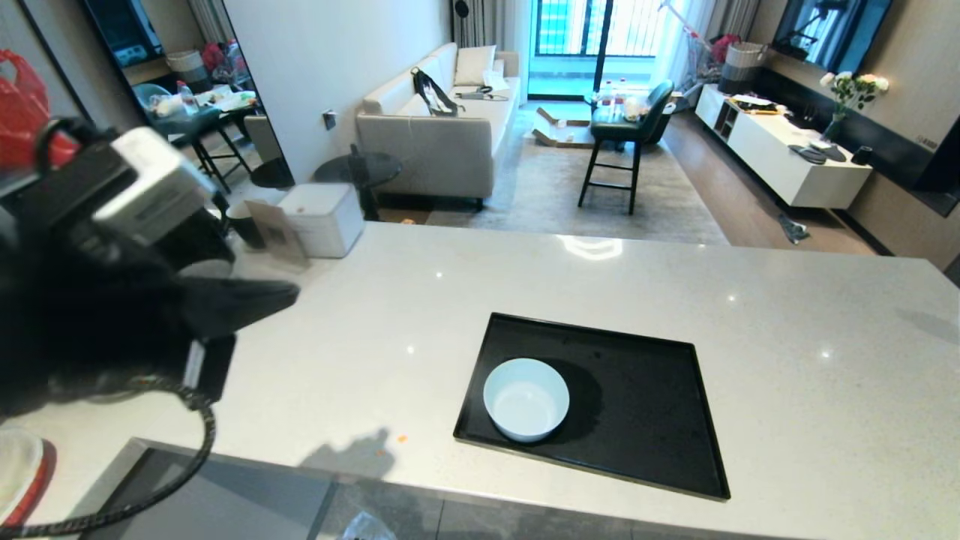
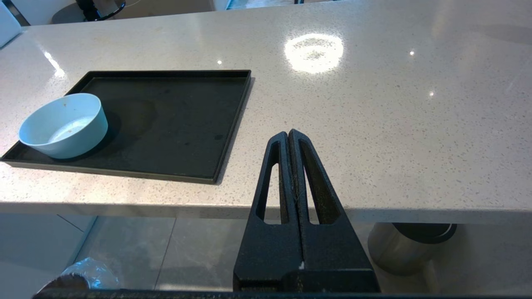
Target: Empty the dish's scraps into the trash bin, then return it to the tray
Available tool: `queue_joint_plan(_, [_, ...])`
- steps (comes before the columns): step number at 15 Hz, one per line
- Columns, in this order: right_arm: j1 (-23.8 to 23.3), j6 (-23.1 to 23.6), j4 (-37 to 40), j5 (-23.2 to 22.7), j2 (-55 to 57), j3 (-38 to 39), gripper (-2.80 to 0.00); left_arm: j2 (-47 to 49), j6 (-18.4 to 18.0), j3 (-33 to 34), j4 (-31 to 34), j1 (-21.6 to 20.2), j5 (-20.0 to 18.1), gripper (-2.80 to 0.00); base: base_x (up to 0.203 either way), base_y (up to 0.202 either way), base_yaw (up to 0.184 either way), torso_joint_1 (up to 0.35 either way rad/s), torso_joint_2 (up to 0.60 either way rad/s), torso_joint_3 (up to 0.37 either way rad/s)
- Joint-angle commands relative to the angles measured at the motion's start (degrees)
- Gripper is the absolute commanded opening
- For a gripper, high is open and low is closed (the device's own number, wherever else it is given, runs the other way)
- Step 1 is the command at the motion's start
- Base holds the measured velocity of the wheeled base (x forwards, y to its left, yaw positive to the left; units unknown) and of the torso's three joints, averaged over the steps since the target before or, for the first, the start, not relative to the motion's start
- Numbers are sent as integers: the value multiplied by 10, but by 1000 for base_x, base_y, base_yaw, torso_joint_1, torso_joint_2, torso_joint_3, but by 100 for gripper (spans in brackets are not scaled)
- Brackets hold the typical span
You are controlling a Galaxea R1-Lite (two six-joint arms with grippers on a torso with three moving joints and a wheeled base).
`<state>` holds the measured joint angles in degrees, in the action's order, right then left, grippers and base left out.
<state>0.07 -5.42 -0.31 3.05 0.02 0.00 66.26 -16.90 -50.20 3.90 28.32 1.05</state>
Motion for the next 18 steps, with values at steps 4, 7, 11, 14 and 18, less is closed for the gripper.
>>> queue_joint_plan(4, [0,0,0,0,0,0,-280,-319,25,250,-47,-119,-1,-280,0,0,0,0,0,0])
queue_joint_plan(7, [0,0,0,0,0,0,-280,-464,29,365,-62,-197,-5,-280,0,0,0,0,0,0])
queue_joint_plan(11, [0,0,0,0,0,0,-280,-535,45,500,-154,-266,-14,-280,0,0,0,0,0,0])
queue_joint_plan(14, [0,0,0,0,0,0,-280,-610,60,502,-86,-284,-25,-280,0,0,0,0,0,0])
queue_joint_plan(18, [0,0,0,0,0,0,-280,-662,75,502,-51,-284,-45,-280,0,0,0,0,0,0])
